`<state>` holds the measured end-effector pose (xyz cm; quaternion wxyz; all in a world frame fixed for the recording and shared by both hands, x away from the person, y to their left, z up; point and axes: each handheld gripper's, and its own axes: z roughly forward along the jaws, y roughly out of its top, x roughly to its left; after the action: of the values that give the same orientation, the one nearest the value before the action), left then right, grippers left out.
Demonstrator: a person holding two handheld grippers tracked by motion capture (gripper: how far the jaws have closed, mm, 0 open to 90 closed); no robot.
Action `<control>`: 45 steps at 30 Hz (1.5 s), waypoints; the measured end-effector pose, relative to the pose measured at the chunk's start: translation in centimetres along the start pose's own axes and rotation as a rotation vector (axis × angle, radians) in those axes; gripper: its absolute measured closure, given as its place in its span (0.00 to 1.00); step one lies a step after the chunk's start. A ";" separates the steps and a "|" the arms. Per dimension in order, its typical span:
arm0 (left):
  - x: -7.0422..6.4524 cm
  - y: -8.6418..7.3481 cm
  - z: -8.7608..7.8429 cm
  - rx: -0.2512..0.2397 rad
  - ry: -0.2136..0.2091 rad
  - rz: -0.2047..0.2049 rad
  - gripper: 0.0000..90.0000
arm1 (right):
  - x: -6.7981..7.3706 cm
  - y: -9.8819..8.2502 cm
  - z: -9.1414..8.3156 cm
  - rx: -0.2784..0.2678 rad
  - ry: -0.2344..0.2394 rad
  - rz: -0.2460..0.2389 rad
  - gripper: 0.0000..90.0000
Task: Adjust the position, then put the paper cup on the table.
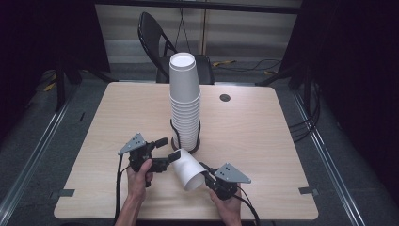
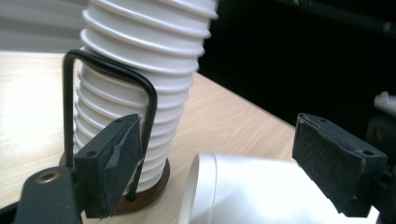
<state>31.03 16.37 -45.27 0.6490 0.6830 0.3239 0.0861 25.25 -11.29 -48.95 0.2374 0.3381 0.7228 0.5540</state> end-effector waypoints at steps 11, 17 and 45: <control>-1.2 -0.4 -0.1 0.038 0.029 0.242 0.20 | -1.0 0.3 -0.6 0.051 0.010 0.012 0.98; -1.2 -0.6 -0.3 0.058 0.017 0.273 0.20 | -1.3 0.6 -0.7 0.066 0.023 0.016 0.98; -4.0 -2.1 0.8 0.232 -0.094 0.583 0.17 | -4.0 3.4 -1.1 0.240 0.147 0.013 0.98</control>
<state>27.66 13.43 -46.15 0.5290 0.8198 0.0918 0.1992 27.90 -14.48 -45.53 0.1379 0.3274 0.7971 0.4883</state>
